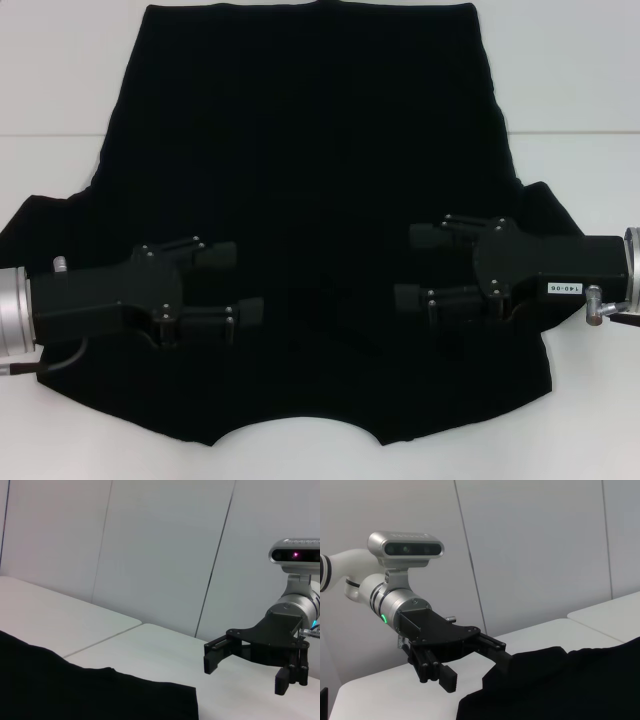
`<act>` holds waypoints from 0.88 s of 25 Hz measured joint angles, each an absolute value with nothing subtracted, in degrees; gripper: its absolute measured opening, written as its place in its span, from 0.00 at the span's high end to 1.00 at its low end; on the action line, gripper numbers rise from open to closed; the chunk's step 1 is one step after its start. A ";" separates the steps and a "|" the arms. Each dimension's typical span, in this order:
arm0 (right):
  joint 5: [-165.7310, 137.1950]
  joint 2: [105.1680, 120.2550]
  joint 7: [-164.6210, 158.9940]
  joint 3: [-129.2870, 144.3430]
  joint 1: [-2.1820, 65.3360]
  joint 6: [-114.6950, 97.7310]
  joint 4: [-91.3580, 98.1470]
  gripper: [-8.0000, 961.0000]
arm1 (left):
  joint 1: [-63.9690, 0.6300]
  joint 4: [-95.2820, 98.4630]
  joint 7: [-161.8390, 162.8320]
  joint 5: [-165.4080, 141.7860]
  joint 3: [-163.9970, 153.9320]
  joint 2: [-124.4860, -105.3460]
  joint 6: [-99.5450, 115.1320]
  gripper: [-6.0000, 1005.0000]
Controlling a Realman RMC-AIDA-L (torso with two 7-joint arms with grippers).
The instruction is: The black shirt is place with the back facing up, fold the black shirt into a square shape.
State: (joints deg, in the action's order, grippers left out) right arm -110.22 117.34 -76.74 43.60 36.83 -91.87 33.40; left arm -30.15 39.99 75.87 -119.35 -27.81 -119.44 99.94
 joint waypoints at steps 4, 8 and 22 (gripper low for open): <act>-110.22 117.33 -76.85 43.59 36.83 -91.75 33.40 0.02 | -30.15 39.99 75.85 -119.35 -27.77 -119.44 99.93 0.11; -110.22 117.33 -77.11 43.59 36.90 -91.53 33.38 0.02 | -30.14 39.99 75.88 -119.35 -27.77 -119.44 99.93 0.11; -110.01 117.41 -77.17 43.38 36.92 -91.09 32.97 0.02 | -30.77 40.85 90.42 -119.50 -25.00 -118.65 93.45 0.11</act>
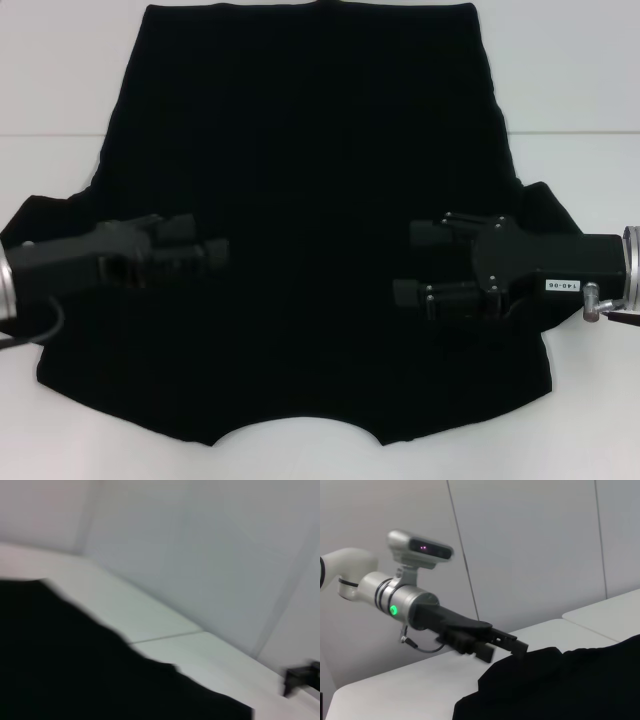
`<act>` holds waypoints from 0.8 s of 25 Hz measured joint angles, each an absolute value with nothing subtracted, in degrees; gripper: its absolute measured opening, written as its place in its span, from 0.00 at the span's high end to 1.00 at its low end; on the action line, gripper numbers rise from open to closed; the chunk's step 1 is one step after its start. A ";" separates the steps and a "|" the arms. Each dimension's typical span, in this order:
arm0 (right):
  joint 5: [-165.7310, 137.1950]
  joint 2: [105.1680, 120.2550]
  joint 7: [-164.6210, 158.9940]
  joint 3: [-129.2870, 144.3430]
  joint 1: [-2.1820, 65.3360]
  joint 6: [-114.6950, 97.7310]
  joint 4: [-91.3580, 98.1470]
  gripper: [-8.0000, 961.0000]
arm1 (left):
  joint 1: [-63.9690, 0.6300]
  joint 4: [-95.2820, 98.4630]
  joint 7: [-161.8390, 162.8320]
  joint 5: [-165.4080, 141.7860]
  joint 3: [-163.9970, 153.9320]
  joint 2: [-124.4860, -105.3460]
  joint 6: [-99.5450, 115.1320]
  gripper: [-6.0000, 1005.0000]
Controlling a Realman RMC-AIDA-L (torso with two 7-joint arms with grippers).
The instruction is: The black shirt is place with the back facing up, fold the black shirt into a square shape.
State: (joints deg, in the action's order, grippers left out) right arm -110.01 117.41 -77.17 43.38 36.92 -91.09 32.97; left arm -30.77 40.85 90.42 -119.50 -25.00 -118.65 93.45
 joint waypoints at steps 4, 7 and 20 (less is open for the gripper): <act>-109.97 117.61 -77.17 43.15 37.08 -90.71 32.84 0.02 | -30.92 44.46 101.98 -121.39 -24.80 -118.11 91.78 0.11; -110.06 117.86 -77.17 43.38 37.41 -89.76 32.80 0.02 | -30.77 48.96 110.05 -124.27 -24.50 -117.97 91.67 0.11; -110.89 118.47 -77.12 43.68 38.31 -88.76 32.69 0.02 | -31.78 58.28 133.75 -145.23 -24.13 -116.45 83.36 0.11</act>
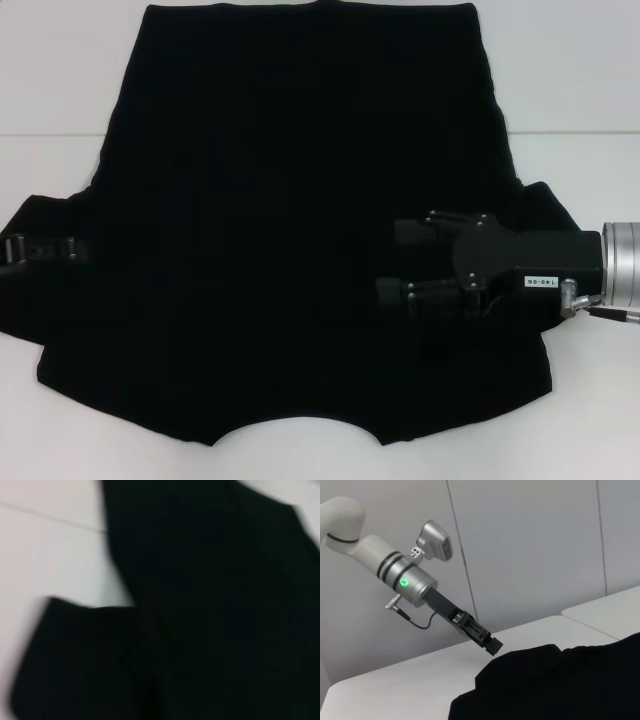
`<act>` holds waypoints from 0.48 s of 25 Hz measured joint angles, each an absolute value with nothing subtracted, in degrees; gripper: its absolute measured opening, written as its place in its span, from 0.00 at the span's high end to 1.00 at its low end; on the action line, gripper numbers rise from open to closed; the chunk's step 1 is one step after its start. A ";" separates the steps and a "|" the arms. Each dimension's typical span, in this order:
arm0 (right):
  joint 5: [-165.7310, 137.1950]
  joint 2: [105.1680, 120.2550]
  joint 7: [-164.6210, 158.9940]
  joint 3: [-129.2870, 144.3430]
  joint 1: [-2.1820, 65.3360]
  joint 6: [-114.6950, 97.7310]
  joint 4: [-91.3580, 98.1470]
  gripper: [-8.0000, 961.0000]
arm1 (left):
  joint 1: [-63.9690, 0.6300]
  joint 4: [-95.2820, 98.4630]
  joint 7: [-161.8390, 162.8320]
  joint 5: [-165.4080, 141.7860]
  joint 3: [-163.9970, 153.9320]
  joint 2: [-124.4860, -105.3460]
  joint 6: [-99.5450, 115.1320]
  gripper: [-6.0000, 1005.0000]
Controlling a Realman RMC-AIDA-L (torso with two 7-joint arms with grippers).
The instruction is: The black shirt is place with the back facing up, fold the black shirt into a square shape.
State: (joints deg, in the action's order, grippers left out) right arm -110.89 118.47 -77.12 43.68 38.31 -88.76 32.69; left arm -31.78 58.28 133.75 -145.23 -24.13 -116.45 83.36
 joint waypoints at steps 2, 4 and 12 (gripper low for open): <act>-110.90 118.38 -77.11 43.67 38.32 -88.76 32.69 0.02 | -32.06 58.04 135.88 -147.99 -24.49 -116.42 81.11 0.11; -110.91 118.36 -77.11 43.55 38.32 -88.73 32.71 0.02 | -32.20 57.89 137.97 -150.37 -24.87 -116.51 79.17 0.11; -110.92 118.21 -77.12 43.57 38.23 -87.32 32.82 0.02 | -31.73 57.73 140.67 -151.59 -24.69 -116.75 75.03 0.11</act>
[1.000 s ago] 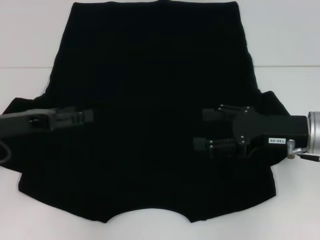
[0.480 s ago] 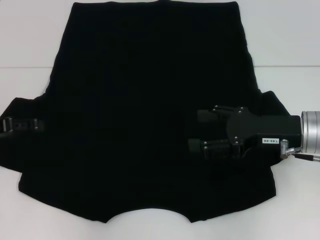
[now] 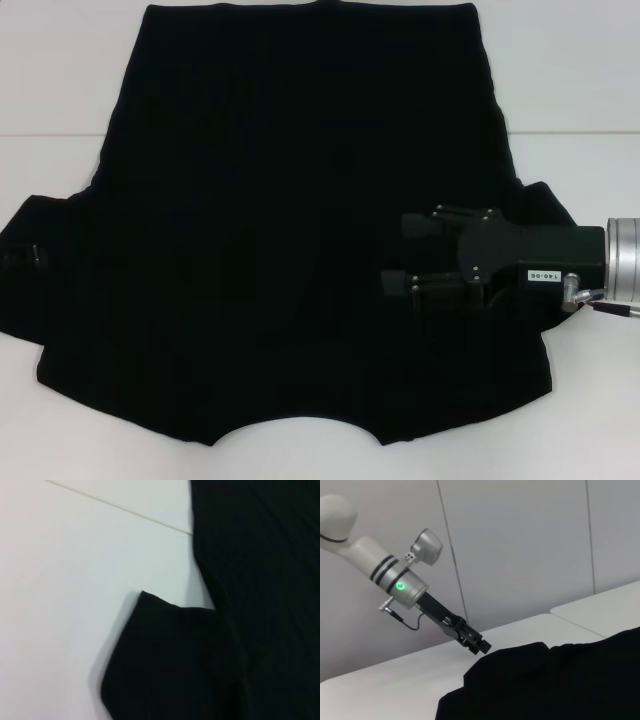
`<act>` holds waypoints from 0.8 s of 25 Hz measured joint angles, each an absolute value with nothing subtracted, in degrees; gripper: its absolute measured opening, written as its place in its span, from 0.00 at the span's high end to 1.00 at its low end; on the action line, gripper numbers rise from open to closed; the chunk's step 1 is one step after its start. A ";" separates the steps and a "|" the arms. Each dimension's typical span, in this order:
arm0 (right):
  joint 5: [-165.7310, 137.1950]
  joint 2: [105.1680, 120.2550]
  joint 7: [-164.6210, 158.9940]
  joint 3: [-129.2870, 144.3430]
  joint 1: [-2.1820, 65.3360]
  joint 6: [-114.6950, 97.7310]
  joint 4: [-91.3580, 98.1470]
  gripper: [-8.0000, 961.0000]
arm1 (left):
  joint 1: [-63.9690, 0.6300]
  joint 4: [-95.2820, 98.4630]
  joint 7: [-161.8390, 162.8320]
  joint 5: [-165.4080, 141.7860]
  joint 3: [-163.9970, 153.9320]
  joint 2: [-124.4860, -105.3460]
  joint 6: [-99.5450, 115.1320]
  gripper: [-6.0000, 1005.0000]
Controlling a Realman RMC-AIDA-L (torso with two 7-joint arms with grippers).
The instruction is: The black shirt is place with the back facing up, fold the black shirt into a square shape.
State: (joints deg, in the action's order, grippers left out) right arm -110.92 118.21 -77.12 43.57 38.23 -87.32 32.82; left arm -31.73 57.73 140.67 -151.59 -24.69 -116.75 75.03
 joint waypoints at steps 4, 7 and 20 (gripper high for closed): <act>-110.92 118.22 -77.13 43.60 38.36 -87.08 32.76 0.02 | -31.57 56.47 141.34 -152.26 -24.70 -116.84 72.75 0.11; -110.92 118.28 -77.14 43.57 38.36 -87.07 32.78 0.02 | -31.58 55.50 142.24 -153.18 -25.00 -116.96 71.04 0.11; -110.91 118.30 -77.17 43.15 38.23 -86.61 32.71 0.02 | -31.89 53.33 142.34 -153.37 -25.03 -117.11 67.15 0.11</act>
